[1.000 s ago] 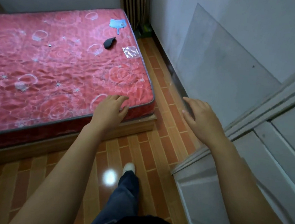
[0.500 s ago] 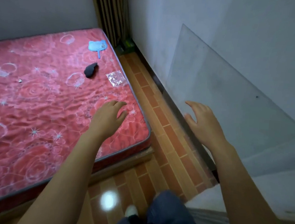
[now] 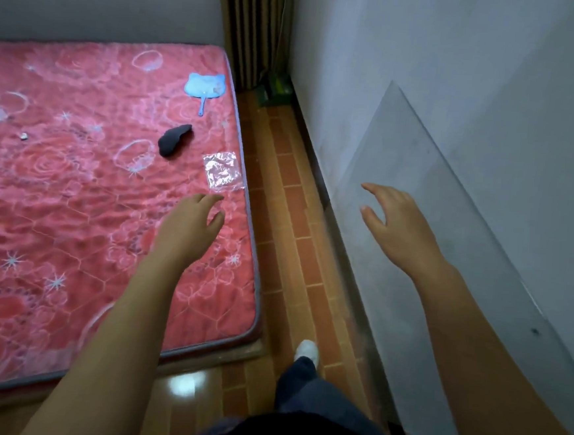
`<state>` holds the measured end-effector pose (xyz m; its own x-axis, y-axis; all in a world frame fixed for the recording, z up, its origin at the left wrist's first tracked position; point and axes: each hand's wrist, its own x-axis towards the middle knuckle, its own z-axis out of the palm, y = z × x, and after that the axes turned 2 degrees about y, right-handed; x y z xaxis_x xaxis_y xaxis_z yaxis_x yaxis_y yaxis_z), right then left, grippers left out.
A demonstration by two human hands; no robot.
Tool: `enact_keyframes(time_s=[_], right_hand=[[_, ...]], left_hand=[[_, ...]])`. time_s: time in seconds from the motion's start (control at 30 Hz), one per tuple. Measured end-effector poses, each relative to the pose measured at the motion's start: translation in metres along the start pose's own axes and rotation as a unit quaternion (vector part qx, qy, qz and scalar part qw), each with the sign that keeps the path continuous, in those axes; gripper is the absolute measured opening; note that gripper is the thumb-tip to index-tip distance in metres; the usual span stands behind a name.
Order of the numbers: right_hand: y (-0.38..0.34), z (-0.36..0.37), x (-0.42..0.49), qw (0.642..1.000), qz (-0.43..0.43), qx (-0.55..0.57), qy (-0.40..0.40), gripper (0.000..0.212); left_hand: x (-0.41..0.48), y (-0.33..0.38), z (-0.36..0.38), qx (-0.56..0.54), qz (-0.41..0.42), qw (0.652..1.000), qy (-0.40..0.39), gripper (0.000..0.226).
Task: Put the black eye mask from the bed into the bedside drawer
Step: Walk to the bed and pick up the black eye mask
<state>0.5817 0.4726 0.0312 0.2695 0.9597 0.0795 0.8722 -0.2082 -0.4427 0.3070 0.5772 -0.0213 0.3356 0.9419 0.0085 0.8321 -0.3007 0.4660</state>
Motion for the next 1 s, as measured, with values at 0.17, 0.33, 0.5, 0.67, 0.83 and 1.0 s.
enact_keyframes(time_s=[0.17,0.33,0.5,0.67,0.83,1.0], right_hand=[[0.044,-0.022,0.074,0.998,-0.054,-0.017,-0.030,0.040],[0.061,-0.022,0.126,0.995,-0.088,-0.003,-0.053,0.040],[0.063,-0.015,0.173,0.991,-0.115,0.003,-0.074,0.040],[0.058,0.001,0.239,0.986,-0.147,-0.015,-0.081,0.041],[0.032,0.029,0.334,0.978,-0.192,-0.025,-0.073,0.042],[-0.012,0.062,0.425,0.964,-0.251,-0.029,-0.084,0.043]], left_hand=[[0.063,0.044,0.016,-0.024,-0.047,0.998,0.036,0.039],[0.099,0.061,0.021,-0.018,-0.076,0.996,0.046,0.038],[0.137,0.064,0.024,-0.009,-0.091,0.994,0.056,0.038],[0.195,0.053,0.034,-0.008,-0.099,0.993,0.066,0.038],[0.268,0.018,0.032,-0.008,-0.115,0.989,0.095,0.039],[0.331,-0.022,0.008,0.006,-0.154,0.980,0.125,0.041]])
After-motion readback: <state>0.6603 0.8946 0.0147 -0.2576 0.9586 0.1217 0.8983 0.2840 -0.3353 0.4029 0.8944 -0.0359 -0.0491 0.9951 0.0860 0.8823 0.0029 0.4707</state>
